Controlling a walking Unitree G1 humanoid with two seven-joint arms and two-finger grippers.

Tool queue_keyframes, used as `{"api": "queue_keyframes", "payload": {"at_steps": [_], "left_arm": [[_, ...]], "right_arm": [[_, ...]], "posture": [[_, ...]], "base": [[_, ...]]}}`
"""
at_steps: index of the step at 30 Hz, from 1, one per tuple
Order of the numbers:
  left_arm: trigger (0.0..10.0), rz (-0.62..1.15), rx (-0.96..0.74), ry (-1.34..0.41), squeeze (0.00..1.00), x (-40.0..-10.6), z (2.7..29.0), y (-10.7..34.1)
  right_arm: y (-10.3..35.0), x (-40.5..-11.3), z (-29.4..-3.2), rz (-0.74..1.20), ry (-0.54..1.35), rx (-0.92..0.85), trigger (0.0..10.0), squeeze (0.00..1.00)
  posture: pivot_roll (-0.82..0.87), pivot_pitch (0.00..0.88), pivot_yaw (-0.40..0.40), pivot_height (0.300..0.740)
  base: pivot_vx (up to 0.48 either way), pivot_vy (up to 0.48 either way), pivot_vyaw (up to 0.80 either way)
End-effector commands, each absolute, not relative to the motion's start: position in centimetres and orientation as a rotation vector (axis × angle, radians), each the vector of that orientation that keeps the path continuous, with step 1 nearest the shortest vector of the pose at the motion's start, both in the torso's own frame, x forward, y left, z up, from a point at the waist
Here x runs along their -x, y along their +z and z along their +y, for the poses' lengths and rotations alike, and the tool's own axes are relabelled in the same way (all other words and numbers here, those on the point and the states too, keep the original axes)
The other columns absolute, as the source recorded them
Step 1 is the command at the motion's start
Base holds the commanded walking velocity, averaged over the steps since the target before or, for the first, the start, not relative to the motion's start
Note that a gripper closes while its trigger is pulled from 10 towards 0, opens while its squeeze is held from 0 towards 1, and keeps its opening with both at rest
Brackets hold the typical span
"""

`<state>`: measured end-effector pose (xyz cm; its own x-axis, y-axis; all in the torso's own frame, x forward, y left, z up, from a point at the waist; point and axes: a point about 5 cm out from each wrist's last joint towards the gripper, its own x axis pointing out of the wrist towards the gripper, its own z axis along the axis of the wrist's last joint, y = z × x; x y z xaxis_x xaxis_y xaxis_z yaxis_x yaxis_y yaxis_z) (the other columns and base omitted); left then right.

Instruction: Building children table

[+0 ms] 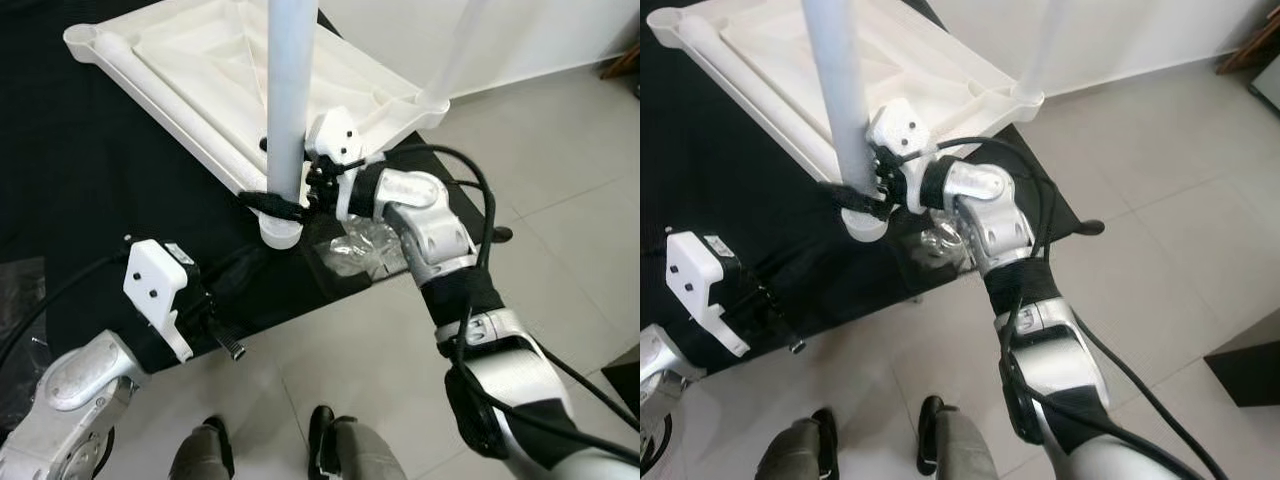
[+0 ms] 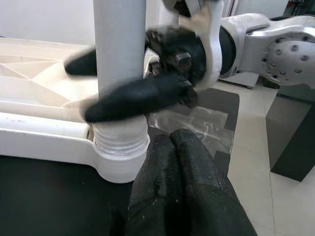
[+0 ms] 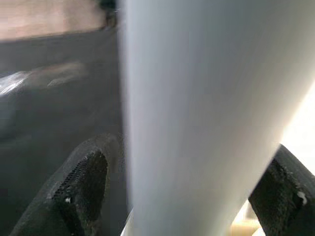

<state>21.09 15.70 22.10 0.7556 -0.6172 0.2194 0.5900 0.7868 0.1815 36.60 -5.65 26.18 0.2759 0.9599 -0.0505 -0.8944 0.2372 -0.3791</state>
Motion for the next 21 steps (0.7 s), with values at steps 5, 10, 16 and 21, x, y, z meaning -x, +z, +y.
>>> {"api": "queue_keyframes", "payload": {"at_steps": [5,10,16,21], "left_arm": [[10.0,-0.263,-0.115,-0.667,0.0,-20.8,15.5,22.0],[10.0,-0.274,-0.113,-0.659,0.0,-20.7,15.4,22.2],[10.0,-0.274,-0.113,-0.654,0.0,-20.6,15.5,22.3],[10.0,-0.27,-0.112,-0.655,0.0,-20.6,15.5,22.3]], "right_arm": [[27.4,-36.7,-5.4,-0.185,1.439,0.426,10.0,0.0],[28.0,-36.6,-5.3,-0.122,1.603,0.437,0.0,0.0],[28.0,-36.6,-5.0,-0.113,1.657,0.44,0.0,0.0],[27.9,-36.8,-5.3,-0.121,1.646,0.438,0.0,0.0]], "posture": [[0.14,0.303,-0.159,0.74],[0.13,0.303,-0.169,0.74],[0.13,0.309,-0.161,0.74],[0.13,0.312,-0.16,0.74]], "base": [[0.0,0.0,0.0],[0.0,0.0,0.0],[0.0,0.0,0.0],[0.0,0.0,0.0]]}}
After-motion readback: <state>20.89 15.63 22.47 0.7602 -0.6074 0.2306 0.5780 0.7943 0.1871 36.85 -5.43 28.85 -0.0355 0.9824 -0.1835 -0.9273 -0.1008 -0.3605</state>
